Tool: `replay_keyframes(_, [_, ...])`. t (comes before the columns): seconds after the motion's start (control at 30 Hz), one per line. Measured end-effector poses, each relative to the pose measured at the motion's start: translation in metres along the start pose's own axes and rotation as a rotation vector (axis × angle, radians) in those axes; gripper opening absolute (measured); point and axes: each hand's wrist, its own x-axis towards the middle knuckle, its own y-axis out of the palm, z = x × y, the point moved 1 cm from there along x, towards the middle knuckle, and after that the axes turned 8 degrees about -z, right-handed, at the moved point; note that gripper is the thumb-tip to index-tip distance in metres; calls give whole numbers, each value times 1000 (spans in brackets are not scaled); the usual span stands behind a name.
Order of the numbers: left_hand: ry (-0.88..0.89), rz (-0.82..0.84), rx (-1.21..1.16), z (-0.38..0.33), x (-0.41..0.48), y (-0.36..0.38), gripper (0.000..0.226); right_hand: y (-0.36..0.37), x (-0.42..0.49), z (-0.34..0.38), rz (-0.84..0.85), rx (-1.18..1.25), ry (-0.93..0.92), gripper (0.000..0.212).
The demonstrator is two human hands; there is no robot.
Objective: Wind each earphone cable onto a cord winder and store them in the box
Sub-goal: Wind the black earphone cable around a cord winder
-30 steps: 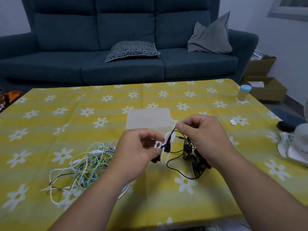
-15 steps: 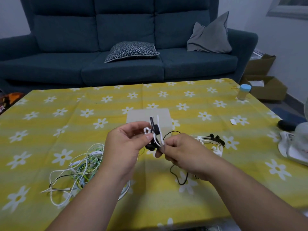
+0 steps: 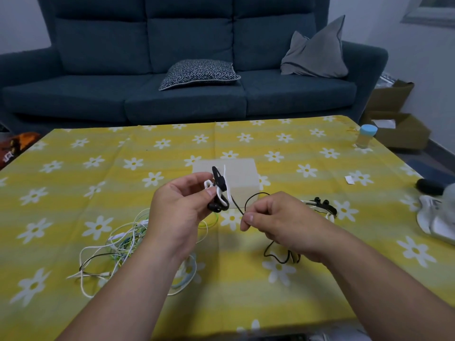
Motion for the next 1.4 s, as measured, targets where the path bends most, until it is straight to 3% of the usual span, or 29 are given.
replay_keyframes(0.13, [3,-10,0,0,2,-3,21,-4,-2,1,-25,-13,24,25])
replay_keyframes(0.4, [154,-18,171,11,-1,4,24,10,-9,14,127,30,-50,24])
replay_keyframes(0.57, [25,-18,39,10,0,4,22,6,-9,13,157,54,16,27])
replay_keyframes(0.77, [267,15,372,13,-2,5,26,7,-14,17,212,182,-2,27])
replay_keyframes(0.9, [335,68,449,12,-4,7,27,3,-14,19,201,246,-9,28])
replay_keyframes(1.13, [222,37,279,8,-1,4,26,-6,-11,22,161,417,-2,23])
replay_keyframes(1.27, [165,19,190,9,-2,6,25,1,-13,23,231,313,-24,23])
replay_keyframes(1.4, [-3,7,-15,10,-3,9,23,11,-14,24,301,175,-32,21])
